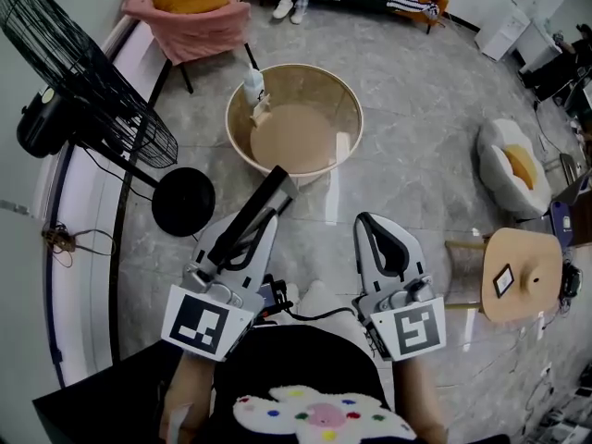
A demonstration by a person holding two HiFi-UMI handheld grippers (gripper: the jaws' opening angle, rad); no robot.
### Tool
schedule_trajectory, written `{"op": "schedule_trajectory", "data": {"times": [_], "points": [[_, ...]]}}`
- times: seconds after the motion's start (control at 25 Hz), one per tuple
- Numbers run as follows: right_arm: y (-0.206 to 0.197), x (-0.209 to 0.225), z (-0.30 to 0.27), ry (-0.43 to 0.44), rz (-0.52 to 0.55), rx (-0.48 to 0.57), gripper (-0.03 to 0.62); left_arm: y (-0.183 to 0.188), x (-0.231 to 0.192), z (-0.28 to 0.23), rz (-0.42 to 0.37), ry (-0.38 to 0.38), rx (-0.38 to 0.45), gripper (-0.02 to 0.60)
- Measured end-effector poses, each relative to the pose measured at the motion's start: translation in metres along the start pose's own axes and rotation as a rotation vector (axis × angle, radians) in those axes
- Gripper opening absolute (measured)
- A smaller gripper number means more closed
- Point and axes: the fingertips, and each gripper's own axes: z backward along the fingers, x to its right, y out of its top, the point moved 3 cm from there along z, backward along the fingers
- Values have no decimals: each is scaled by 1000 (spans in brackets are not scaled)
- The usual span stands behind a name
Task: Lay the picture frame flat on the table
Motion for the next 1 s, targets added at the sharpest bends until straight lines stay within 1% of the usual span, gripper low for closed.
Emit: {"op": "schedule_trajectory", "data": {"times": [0.24, 0.52, 0.68, 0.8, 1.0], "points": [[-5, -4, 0, -29, 7, -15, 35, -5, -3, 0, 6, -24, -4, 23], [-8, 12, -14, -43, 9, -10, 35, -4, -9, -18, 1, -25, 9, 23], [-9, 29, -36, -19, 31, -6, 35, -2, -21, -40, -7, -8, 5, 23], [-8, 43, -58, -2, 31, -5, 35, 3, -30, -60, -4, 4, 9, 23], [-9, 75, -97, 26, 26, -7, 35, 7, -48, -102, 1, 22, -6, 23]]}}
